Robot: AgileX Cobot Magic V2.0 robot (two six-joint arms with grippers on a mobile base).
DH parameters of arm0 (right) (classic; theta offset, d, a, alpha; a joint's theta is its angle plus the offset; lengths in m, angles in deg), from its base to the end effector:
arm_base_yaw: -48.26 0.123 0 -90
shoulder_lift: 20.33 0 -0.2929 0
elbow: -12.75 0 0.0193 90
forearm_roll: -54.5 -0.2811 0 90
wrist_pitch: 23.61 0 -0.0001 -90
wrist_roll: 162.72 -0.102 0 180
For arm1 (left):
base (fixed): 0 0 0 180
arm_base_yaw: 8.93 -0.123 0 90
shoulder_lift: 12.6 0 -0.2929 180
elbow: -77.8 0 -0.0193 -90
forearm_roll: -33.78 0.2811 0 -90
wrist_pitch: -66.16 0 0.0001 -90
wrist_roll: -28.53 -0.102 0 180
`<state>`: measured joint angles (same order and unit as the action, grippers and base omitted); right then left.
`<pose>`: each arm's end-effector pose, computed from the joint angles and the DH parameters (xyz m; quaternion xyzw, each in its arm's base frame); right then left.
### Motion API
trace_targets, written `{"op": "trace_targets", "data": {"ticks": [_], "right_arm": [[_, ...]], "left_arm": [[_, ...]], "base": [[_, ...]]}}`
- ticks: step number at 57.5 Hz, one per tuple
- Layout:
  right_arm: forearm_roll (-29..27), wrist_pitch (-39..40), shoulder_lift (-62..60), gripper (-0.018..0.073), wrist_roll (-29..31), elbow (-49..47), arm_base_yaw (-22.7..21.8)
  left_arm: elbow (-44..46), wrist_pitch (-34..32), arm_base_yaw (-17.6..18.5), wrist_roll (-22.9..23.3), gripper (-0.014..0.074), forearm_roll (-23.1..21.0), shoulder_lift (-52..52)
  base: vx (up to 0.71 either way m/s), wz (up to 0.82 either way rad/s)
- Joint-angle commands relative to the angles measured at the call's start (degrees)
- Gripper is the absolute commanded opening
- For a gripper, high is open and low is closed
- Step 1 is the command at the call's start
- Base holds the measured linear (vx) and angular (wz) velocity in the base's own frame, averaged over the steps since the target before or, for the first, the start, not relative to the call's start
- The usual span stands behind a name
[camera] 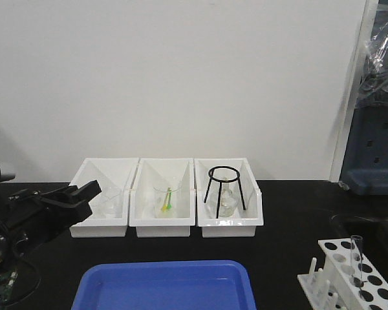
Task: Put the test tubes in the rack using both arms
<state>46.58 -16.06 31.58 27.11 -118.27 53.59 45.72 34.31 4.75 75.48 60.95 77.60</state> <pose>0.2001 0.0168 0.3132 -0.0402 0.7267 0.0135 0.6856 0.3321 -0.1061 0.2762 0.0218 0.7266 -0.3002 0.6176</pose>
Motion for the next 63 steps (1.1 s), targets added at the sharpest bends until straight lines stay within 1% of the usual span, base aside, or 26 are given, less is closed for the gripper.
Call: {"op": "trace_targets", "data": {"ticks": [1, 10, 14, 24, 30, 37, 40, 45, 51, 58, 61, 63], "right_arm": [[0.52, 4.49, -0.52, 0.0592, 0.09, -1.66, -0.09], [0.52, 4.43, -0.52, 0.0592, 0.09, -1.66, -0.09], [0.52, 4.43, -0.52, 0.0592, 0.09, -1.66, -0.09], [0.52, 4.5, -0.52, 0.0592, 0.09, -1.66, -0.09], [0.52, 4.44, -0.52, 0.0592, 0.09, -1.66, -0.09], [0.52, 4.44, -0.52, 0.0592, 0.09, -1.66, -0.09], [0.52, 4.44, -0.52, 0.0592, 0.09, -1.66, -0.09], [0.52, 4.44, -0.52, 0.0592, 0.09, -1.66, -0.09], [0.52, 4.44, -0.52, 0.0592, 0.09, -1.66, -0.09], [0.52, 4.44, -0.52, 0.0592, 0.09, -1.66, -0.09], [0.52, 4.44, -0.52, 0.0592, 0.09, -1.66, -0.09], [0.52, 4.44, -0.52, 0.0592, 0.09, -1.66, -0.09]], "left_arm": [[1.77, -4.15, -0.08, -0.07, 0.0407, 0.39, -1.89], [1.57, -4.81, -0.08, -0.01, 0.0328, 4.25, -1.94], [1.57, -5.99, -0.08, -0.01, 0.0279, 4.63, -2.14], [0.1, -7.02, -0.13, -0.15, 0.0103, 4.57, -6.84], [-4.19, -6.3, -0.13, -0.15, -0.0008, 4.57, -11.55], [-11.95, -4.83, -0.13, -0.29, -0.0006, 2.09, -18.78], [-15.37, -3.1, -0.13, -1.72, -0.0006, 1.07, -22.22], [-20.24, 1.8, -0.13, -9.72, -0.0006, -1.79, -29.57], [-24.17, 8.55, -0.13, -21.96, -0.0006, -8.5, -37.14], [-26.84, 20.67, -0.13, -37.48, -0.0006, -17.71, -46.57], [-27.33, 25.65, -0.13, -42.91, -0.0006, -19.81, -49.87], [-27.68, 28.89, -0.13, -45.88, -0.0006, -20.13, -52.09]], "base": [[0.0, 0.0], [0.0, 0.0], [0.0, 0.0], [0.0, 0.0], [0.0, 0.0], [0.0, 0.0], [0.0, 0.0], [0.0, 0.0], [0.0, 0.0], [0.0, 0.0], [0.0, 0.0], [0.0, 0.0]]}}
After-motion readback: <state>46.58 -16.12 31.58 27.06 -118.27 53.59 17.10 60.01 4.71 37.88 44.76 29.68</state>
